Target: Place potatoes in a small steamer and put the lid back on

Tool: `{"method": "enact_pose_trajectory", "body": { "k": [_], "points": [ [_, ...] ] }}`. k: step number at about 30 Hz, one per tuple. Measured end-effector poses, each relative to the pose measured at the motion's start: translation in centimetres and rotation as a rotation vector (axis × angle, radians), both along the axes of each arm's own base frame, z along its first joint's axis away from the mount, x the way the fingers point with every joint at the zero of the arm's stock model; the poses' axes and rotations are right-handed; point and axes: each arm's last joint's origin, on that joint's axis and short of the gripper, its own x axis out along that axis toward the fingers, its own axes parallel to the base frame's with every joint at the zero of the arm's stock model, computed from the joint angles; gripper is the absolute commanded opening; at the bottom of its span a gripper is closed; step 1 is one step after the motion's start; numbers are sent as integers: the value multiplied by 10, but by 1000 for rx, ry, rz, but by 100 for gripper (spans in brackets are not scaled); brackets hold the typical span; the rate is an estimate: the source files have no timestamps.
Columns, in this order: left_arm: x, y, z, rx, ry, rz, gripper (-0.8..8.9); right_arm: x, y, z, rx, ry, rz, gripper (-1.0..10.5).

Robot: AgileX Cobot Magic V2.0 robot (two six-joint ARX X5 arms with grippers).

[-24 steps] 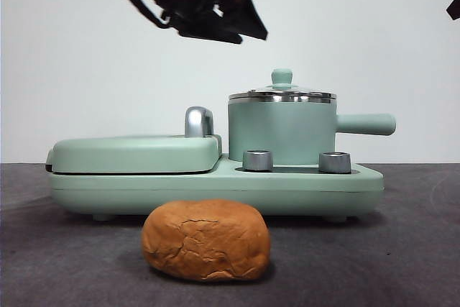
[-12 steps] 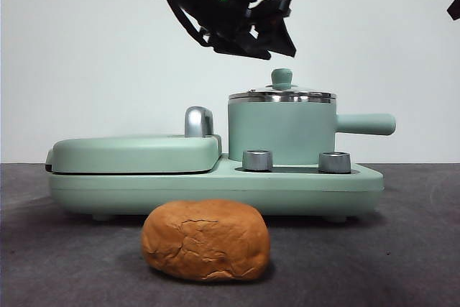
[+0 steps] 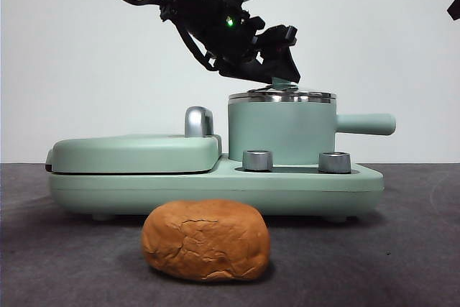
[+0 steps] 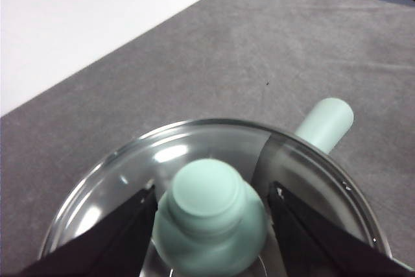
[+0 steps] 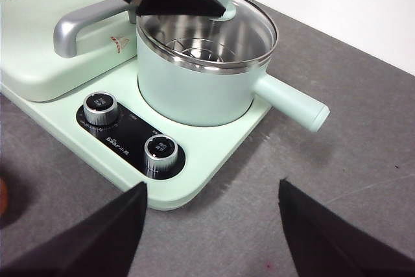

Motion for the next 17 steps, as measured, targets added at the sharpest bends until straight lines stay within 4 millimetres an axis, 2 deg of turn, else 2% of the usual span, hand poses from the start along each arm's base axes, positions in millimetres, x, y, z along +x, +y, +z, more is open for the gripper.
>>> {"method": "enact_pose_trajectory", "body": {
  "k": [2, 4, 6, 17],
  "points": [
    [0, 0, -1, 1, 2, 0, 257, 0, 0, 0, 0, 0, 0, 321],
    [0, 0, -1, 0, 0, 0, 147, 0, 0, 0, 0, 0, 0, 321],
    [0, 0, -1, 1, 0, 2, -2, 0, 0, 0, 0, 0, 0, 321],
    [1, 0, 0, 5, -9, 14, 6, 0, 0, 0, 0, 0, 0, 321]
  ]
}}
